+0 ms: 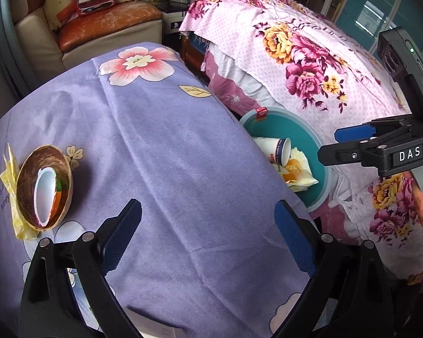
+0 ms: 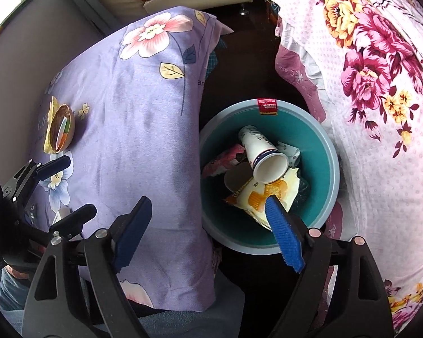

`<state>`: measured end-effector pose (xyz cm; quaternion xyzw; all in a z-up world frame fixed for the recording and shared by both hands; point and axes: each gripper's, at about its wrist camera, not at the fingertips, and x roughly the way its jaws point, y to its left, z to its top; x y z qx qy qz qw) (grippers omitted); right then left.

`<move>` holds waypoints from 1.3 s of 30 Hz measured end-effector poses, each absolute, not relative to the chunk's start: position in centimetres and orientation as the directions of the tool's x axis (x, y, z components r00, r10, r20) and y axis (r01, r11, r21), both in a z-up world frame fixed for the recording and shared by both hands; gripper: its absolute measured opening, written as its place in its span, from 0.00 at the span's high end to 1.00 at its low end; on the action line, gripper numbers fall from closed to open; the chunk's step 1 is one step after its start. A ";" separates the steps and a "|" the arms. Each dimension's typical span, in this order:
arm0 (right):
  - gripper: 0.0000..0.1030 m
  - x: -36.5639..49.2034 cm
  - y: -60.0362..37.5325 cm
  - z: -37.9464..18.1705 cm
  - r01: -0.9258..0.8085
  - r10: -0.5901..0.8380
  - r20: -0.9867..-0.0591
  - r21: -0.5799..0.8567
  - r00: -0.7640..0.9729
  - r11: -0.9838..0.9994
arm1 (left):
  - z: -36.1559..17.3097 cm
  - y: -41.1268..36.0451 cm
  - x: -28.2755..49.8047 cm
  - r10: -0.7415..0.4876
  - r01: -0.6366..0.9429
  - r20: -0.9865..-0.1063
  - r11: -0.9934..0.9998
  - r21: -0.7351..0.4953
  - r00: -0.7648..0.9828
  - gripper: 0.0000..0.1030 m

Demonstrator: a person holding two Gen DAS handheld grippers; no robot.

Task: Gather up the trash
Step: 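Move both open tools back toward the coconut-shell bowl on the table, then grasp the white plastic lid inside the coconut-shell bowl with the right tool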

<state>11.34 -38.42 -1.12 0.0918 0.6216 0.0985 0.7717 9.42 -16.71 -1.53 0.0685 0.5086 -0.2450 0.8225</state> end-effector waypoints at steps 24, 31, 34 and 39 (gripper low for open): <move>0.25 15.6 -19.7 0.5 -0.261 0.198 -0.962 0.146 0.187 0.954 | -3.1 2.3 10.8 -0.224 0.207 -0.874 0.967 -0.146 0.430 0.08; 0.57 18.2 -14.4 -0.2 -0.321 0.268 -0.952 0.210 0.149 0.923 | -3.9 7.4 12.5 -0.184 0.122 -0.881 0.982 -0.144 0.436 0.08; 0.59 19.3 -12.1 -0.6 -0.345 0.296 -0.946 0.235 0.133 0.908 | -4.3 8.9 13.1 -0.179 0.102 -0.883 0.983 -0.150 0.434 0.08; 0.60 21.2 -9.2 -1.9 -0.353 0.311 -0.945 0.259 0.098 0.899 | -5.1 10.2 13.7 -0.171 0.077 -0.889 0.985 -0.153 0.424 0.08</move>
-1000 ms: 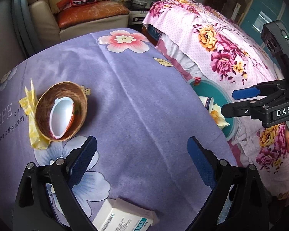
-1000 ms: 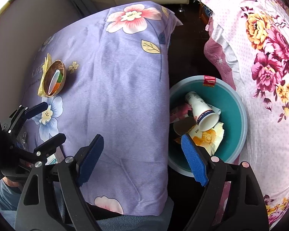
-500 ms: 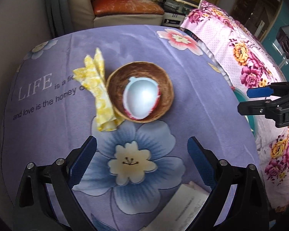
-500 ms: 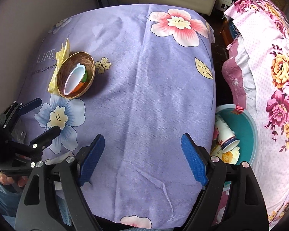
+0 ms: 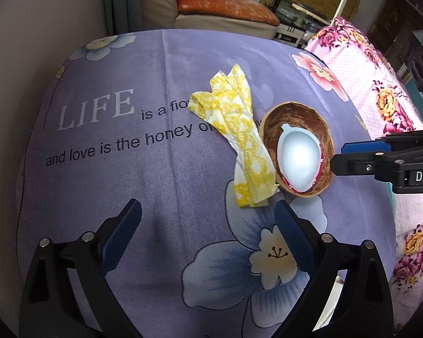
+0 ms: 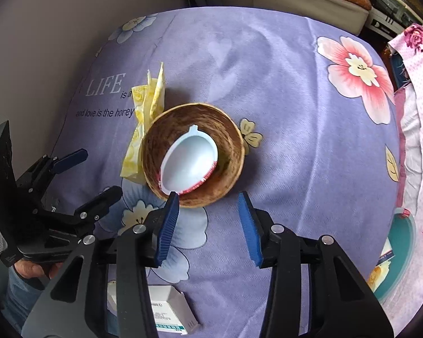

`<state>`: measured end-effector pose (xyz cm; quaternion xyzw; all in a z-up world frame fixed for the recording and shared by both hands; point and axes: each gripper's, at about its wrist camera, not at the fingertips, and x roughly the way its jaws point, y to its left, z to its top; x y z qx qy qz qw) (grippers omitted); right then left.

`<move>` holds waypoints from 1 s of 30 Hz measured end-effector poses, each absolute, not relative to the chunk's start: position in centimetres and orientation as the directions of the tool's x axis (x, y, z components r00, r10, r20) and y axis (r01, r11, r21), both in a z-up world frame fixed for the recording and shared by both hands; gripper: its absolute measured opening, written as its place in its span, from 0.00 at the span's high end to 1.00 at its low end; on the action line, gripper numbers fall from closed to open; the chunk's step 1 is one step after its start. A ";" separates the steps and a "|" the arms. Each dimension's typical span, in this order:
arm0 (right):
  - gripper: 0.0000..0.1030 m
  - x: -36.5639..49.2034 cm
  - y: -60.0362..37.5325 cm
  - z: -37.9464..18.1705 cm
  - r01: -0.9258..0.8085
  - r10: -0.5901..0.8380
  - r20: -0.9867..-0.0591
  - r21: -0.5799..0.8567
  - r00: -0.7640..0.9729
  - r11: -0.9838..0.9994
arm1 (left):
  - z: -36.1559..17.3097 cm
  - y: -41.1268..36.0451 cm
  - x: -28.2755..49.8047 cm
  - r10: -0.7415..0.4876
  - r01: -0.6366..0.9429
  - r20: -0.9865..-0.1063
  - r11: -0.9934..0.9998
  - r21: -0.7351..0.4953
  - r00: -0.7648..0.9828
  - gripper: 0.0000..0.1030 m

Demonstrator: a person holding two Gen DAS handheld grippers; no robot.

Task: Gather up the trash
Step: 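Grasp the white plastic lid inside the coconut-shell bowl with the right tool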

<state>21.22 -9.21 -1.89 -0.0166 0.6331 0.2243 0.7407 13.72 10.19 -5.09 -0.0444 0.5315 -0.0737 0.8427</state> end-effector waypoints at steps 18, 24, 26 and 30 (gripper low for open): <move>0.93 22.7 -8.6 -5.5 -0.362 0.225 -0.968 0.171 0.113 0.916 | -5.9 10.2 14.5 -0.187 0.067 -0.891 0.982 -0.175 0.414 0.08; 0.93 22.8 -10.5 -5.5 -0.352 0.230 -0.966 0.177 0.115 0.919 | -4.3 8.2 15.0 -0.232 0.118 -0.869 0.973 -0.200 0.437 0.08; 0.93 22.8 -10.8 -5.6 -0.352 0.243 -0.963 0.189 0.116 0.917 | -3.6 7.1 15.4 -0.253 0.149 -0.859 0.967 -0.208 0.445 0.08; 0.93 22.4 -12.3 -5.6 -0.357 0.261 -0.958 0.204 0.119 0.912 | -2.4 4.8 16.4 -0.292 0.211 -0.845 0.953 -0.218 0.448 0.24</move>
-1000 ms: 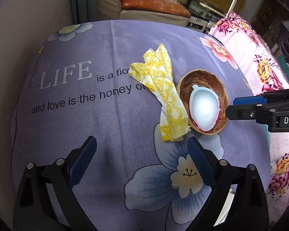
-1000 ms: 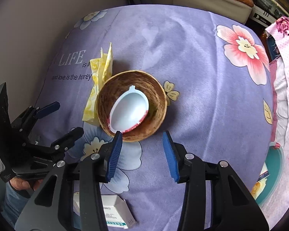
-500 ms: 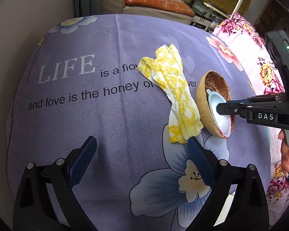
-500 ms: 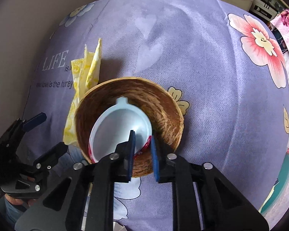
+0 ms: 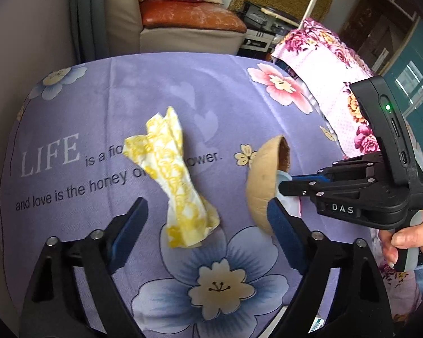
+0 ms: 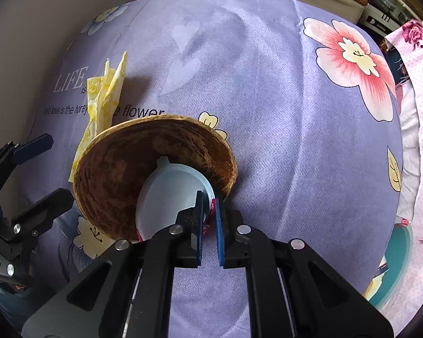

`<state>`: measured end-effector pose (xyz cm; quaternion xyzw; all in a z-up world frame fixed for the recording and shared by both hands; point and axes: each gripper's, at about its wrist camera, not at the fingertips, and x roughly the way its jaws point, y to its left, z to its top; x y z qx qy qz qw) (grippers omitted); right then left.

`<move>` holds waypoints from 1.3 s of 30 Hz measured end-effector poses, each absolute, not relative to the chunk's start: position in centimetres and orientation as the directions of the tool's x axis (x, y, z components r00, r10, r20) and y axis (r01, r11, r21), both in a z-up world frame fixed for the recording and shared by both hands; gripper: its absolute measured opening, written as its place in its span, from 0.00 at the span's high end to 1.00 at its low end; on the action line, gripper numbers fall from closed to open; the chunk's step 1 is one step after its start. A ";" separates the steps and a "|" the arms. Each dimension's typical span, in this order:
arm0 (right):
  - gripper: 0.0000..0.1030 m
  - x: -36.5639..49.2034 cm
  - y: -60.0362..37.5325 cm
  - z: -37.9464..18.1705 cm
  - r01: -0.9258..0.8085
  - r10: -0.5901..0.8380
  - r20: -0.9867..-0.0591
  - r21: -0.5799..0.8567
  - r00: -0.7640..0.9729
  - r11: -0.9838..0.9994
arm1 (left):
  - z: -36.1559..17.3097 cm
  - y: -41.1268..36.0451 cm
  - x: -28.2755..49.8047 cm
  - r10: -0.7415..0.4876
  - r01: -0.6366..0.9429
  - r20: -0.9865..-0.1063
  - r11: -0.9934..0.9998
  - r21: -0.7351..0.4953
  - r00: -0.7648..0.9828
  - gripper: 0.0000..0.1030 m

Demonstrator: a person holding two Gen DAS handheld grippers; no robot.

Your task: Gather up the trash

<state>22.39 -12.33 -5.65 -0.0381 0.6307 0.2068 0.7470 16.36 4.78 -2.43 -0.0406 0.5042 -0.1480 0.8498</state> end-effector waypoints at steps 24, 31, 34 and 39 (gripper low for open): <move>0.96 18.8 -25.0 -3.1 -0.263 0.280 -0.938 0.223 0.206 0.939 | -4.6 2.4 18.5 -0.399 0.205 -0.866 0.914 -0.349 0.301 0.53; 0.96 18.8 -25.1 -3.1 -0.262 0.268 -0.937 0.208 0.222 0.942 | -4.2 1.9 19.0 -0.382 0.207 -0.871 0.921 -0.331 0.308 0.51; 0.96 18.8 -25.6 -3.1 -0.256 0.270 -0.936 0.210 0.227 0.944 | -5.1 0.3 20.1 -0.353 0.232 -0.892 0.927 -0.293 0.282 0.51; 0.96 18.7 -26.5 -2.8 -0.242 0.264 -0.934 0.206 0.239 0.948 | -7.1 -1.7 21.8 -0.334 0.251 -0.912 0.928 -0.275 0.236 0.50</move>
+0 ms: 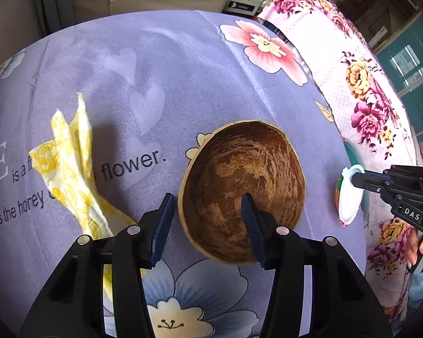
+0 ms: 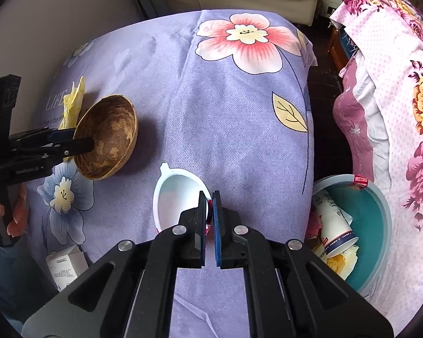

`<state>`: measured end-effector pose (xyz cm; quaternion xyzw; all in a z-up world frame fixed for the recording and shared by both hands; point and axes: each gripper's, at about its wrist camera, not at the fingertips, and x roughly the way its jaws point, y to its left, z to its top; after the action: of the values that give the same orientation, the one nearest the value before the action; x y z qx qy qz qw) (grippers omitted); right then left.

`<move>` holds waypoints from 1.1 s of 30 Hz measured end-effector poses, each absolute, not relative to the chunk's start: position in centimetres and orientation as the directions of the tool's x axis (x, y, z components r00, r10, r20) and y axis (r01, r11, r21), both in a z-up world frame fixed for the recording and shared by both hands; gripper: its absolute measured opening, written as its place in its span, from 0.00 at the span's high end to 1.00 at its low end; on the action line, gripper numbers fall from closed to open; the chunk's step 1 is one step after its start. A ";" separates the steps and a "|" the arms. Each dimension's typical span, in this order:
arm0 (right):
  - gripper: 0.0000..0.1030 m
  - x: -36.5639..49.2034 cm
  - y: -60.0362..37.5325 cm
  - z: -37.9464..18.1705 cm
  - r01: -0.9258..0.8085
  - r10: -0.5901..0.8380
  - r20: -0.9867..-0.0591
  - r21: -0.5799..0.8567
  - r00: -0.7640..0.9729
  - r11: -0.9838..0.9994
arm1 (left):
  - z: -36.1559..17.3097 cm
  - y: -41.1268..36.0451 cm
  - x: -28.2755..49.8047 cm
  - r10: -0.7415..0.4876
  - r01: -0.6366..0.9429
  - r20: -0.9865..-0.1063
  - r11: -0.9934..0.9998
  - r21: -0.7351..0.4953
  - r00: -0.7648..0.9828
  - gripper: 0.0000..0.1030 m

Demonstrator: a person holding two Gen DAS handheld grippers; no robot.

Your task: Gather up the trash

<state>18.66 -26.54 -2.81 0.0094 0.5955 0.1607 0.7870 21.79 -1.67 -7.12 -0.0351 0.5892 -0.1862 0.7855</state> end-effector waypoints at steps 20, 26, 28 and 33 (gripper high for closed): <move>0.96 16.6 -30.1 -1.7 -0.187 0.282 -0.908 0.233 0.309 0.955 | -1.8 -9.8 15.5 -0.146 0.361 -0.863 0.931 0.045 0.483 0.93; 0.96 15.3 -31.9 -0.9 -0.168 0.284 -0.896 0.239 0.341 0.956 | -0.3 -11.2 14.3 -0.150 0.374 -0.858 0.926 0.052 0.491 0.93; 0.96 14.8 -32.7 -0.6 -0.156 0.282 -0.892 0.241 0.354 0.958 | 0.3 -11.9 13.9 -0.160 0.385 -0.855 0.922 0.050 0.493 0.93; 0.96 13.0 -36.4 0.0 -0.094 0.261 -0.882 0.244 0.392 0.965 | 1.6 -14.4 12.8 -0.187 0.422 -0.846 0.905 0.050 0.500 0.93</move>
<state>13.03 -36.43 0.04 0.0774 0.5409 0.1067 0.8307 12.81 -14.39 1.62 0.1257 0.4674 -0.1774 0.8569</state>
